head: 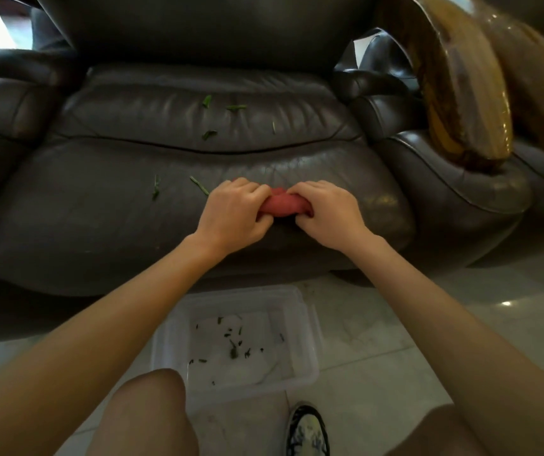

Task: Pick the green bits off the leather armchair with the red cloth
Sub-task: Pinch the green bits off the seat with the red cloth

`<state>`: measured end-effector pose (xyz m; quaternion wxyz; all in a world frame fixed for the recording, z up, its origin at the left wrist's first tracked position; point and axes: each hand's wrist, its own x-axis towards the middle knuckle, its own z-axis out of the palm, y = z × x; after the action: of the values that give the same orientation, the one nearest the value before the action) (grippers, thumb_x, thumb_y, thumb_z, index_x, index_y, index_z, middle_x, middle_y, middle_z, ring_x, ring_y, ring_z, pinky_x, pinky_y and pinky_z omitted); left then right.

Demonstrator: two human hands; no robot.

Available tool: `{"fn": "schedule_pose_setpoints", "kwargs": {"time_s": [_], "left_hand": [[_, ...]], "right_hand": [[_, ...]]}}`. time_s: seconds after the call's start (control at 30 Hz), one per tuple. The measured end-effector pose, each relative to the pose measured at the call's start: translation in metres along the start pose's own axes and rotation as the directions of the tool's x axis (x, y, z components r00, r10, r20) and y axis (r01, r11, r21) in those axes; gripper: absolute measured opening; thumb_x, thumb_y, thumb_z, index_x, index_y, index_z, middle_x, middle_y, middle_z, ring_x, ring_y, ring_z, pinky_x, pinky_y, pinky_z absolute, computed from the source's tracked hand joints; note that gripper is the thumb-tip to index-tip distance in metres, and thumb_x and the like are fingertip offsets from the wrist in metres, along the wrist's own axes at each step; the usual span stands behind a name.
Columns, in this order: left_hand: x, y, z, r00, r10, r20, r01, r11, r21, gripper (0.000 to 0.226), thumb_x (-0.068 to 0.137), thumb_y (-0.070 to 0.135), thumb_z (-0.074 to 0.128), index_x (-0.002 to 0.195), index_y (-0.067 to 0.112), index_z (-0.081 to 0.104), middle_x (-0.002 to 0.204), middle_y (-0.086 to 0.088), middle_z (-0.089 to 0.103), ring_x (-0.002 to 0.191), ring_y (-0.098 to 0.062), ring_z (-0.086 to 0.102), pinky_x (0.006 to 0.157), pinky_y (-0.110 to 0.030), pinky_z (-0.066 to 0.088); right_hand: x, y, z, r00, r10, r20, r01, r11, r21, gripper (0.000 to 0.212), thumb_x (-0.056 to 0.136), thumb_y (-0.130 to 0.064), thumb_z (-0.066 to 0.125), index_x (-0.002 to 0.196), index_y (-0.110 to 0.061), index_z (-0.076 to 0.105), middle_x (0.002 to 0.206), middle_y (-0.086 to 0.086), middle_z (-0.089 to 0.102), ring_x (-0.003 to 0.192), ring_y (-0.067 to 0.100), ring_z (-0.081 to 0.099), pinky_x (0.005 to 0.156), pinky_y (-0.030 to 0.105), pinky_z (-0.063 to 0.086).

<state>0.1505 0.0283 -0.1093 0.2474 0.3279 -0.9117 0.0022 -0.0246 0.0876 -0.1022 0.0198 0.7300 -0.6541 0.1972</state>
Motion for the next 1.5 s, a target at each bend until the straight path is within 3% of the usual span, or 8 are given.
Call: {"fn": "schedule_pose_setpoints", "kwargs": {"time_s": [0.17, 0.33, 0.47, 0.67, 0.83, 1.0, 1.17, 1.5], "left_hand": [[-0.004, -0.001, -0.008, 0.993, 0.062, -0.097, -0.062, 0.998, 0.001, 0.024, 0.072, 0.024, 0.06, 0.088, 0.008, 0.064, 0.077, -0.009, 0.069, 0.069, -0.027, 0.063, 0.061, -0.033, 0.045], [0.01, 0.003, -0.007, 0.989, 0.031, -0.144, -0.035, 0.999, -0.023, 0.035, 0.077, 0.019, 0.062, 0.11, 0.006, 0.061, 0.101, -0.013, 0.069, 0.092, -0.03, 0.063, 0.078, -0.04, 0.049], [0.014, 0.003, 0.002, 0.998, 0.021, -0.059, -0.021, 1.0, -0.011, 0.036, 0.078, 0.012, 0.063, 0.114, 0.006, 0.059, 0.111, -0.014, 0.066, 0.104, -0.032, 0.059, 0.09, -0.043, 0.044], [0.001, -0.005, 0.003, 0.995, 0.037, -0.096, -0.04, 0.999, -0.023, 0.03, 0.075, 0.015, 0.064, 0.103, 0.004, 0.062, 0.093, -0.013, 0.069, 0.085, -0.031, 0.063, 0.073, -0.041, 0.049], [0.008, -0.004, 0.001, 0.991, 0.041, -0.126, -0.041, 0.999, 0.002, 0.033, 0.074, 0.012, 0.062, 0.106, 0.004, 0.061, 0.096, -0.014, 0.069, 0.088, -0.033, 0.062, 0.075, -0.041, 0.048], [0.003, -0.006, 0.003, 0.993, 0.031, -0.114, -0.033, 0.999, -0.015, 0.032, 0.075, 0.011, 0.061, 0.105, 0.004, 0.062, 0.096, -0.014, 0.069, 0.089, -0.033, 0.062, 0.075, -0.04, 0.047], [0.005, -0.006, -0.002, 0.99, 0.047, -0.134, -0.049, 0.999, -0.011, 0.031, 0.077, 0.014, 0.06, 0.106, 0.005, 0.062, 0.096, -0.013, 0.068, 0.088, -0.031, 0.062, 0.074, -0.04, 0.047], [-0.003, -0.006, 0.002, 0.996, 0.042, -0.074, -0.043, 0.999, -0.018, 0.031, 0.075, 0.012, 0.062, 0.105, 0.004, 0.062, 0.098, -0.014, 0.068, 0.091, -0.032, 0.062, 0.076, -0.041, 0.047]], "right_hand": [[-0.001, -0.001, -0.019, 0.997, -0.009, 0.074, -0.002, 0.989, 0.146, 0.034, 0.074, -0.019, 0.065, 0.108, -0.023, 0.061, 0.094, -0.001, 0.069, 0.085, 0.02, 0.062, 0.073, 0.033, 0.046], [0.007, 0.006, -0.024, 0.994, -0.003, -0.11, 0.016, 0.993, 0.115, 0.04, 0.075, -0.007, 0.062, 0.114, -0.016, 0.058, 0.11, 0.004, 0.066, 0.101, 0.023, 0.06, 0.085, 0.034, 0.046], [0.006, 0.012, -0.009, 0.999, 0.043, 0.007, -0.043, 0.993, 0.114, 0.041, 0.079, -0.003, 0.057, 0.119, -0.013, 0.056, 0.116, 0.008, 0.064, 0.106, 0.027, 0.058, 0.089, 0.038, 0.046], [0.009, 0.009, -0.012, 0.995, -0.004, 0.102, -0.014, 0.985, 0.172, 0.03, 0.08, -0.028, 0.063, 0.11, -0.028, 0.059, 0.091, -0.003, 0.069, 0.078, 0.015, 0.063, 0.072, 0.036, 0.05], [0.011, 0.009, -0.013, 1.0, -0.012, -0.019, 0.015, 0.986, 0.166, 0.04, 0.075, -0.006, 0.059, 0.113, -0.017, 0.058, 0.106, 0.004, 0.067, 0.097, 0.022, 0.061, 0.083, 0.036, 0.047], [0.011, 0.005, -0.012, 0.993, 0.037, 0.108, -0.06, 0.974, 0.217, 0.03, 0.075, -0.015, 0.061, 0.105, -0.022, 0.061, 0.088, -0.002, 0.067, 0.081, 0.017, 0.061, 0.066, 0.027, 0.04], [0.012, 0.002, -0.018, 0.996, 0.054, 0.068, -0.073, 0.943, 0.324, 0.028, 0.077, -0.015, 0.063, 0.105, -0.021, 0.063, 0.086, -0.007, 0.064, 0.076, 0.007, 0.058, 0.066, 0.014, 0.041], [0.001, -0.003, -0.006, 0.994, 0.046, 0.102, -0.065, 0.979, 0.192, 0.032, 0.079, -0.015, 0.063, 0.11, -0.017, 0.058, 0.097, 0.003, 0.066, 0.086, 0.02, 0.059, 0.076, 0.038, 0.048]]}}
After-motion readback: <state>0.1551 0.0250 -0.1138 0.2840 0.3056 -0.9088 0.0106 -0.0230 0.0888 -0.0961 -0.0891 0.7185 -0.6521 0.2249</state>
